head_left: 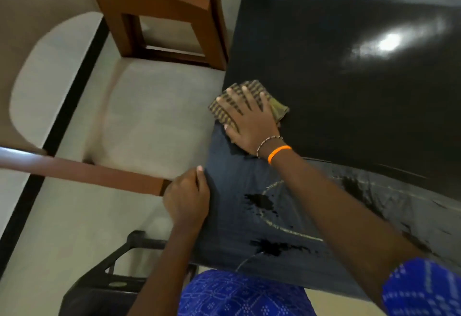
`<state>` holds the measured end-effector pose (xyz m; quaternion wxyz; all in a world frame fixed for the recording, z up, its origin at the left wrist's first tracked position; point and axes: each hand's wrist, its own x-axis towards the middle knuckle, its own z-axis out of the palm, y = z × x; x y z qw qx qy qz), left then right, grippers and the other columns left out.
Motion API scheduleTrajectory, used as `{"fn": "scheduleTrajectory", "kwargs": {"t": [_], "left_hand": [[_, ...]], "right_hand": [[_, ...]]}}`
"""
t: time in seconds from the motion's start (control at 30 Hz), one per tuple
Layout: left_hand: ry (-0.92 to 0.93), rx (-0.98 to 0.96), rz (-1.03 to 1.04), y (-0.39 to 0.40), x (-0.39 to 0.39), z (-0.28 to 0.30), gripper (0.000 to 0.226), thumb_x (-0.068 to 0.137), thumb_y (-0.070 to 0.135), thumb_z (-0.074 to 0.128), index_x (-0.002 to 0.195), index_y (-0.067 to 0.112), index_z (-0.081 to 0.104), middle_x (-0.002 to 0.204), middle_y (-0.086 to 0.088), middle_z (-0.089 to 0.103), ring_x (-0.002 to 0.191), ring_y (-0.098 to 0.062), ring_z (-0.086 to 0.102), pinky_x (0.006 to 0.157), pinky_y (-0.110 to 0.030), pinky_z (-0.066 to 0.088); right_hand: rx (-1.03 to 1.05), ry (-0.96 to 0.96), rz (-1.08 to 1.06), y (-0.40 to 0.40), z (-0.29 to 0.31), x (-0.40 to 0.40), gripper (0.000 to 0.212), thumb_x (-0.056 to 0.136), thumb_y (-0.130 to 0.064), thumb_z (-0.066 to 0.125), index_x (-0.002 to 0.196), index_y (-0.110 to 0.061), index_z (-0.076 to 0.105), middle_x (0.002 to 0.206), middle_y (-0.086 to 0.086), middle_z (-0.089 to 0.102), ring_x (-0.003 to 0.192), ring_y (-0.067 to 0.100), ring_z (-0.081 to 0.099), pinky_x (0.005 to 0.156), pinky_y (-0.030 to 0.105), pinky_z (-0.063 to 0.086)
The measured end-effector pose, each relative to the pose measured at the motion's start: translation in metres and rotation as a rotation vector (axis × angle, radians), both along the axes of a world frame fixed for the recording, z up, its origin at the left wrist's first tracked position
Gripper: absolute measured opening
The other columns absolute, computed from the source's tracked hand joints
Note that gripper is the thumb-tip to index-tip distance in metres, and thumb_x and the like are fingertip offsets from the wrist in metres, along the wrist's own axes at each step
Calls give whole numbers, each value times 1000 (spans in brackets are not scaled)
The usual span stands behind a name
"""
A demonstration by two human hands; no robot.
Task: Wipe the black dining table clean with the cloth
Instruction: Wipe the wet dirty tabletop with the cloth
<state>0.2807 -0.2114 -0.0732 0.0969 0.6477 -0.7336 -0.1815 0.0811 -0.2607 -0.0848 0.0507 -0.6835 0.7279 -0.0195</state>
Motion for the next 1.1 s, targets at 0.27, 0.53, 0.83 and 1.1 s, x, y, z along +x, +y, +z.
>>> {"fn": "scheduleTrajectory", "kwargs": {"t": [0.27,0.53,0.83,1.1], "left_hand": [[75,23,-51,11,5,-10,27,96,23,39,70,18,40,60,-12,61,54,-29,56,51,-28,27],[100,3,-49,11,6,-11,31,96,23,39,71,10,52,63,-16,64,57,-34,59,52,-28,28],[180,22,-67,10,6,-14,34,98,26,33,80,8,56,73,-18,66,69,-36,62,59,-33,40],[218,45,-63,8,6,-18,38,99,27,29,80,6,55,77,-20,66,74,-39,62,63,-37,42]], "right_hand": [[45,-17,-139,-27,3,1,62,91,-42,38,148,-35,15,160,-2,10,147,28,6,113,58,3],[30,-37,63,85,7,79,57,87,-40,41,143,-33,33,155,2,27,144,32,20,112,60,13],[54,-9,-463,145,8,-29,65,84,-45,24,147,-31,25,157,0,21,145,30,18,113,57,11],[31,-56,-795,120,3,15,64,90,-37,38,149,-27,16,159,5,10,146,33,7,112,62,3]]}}
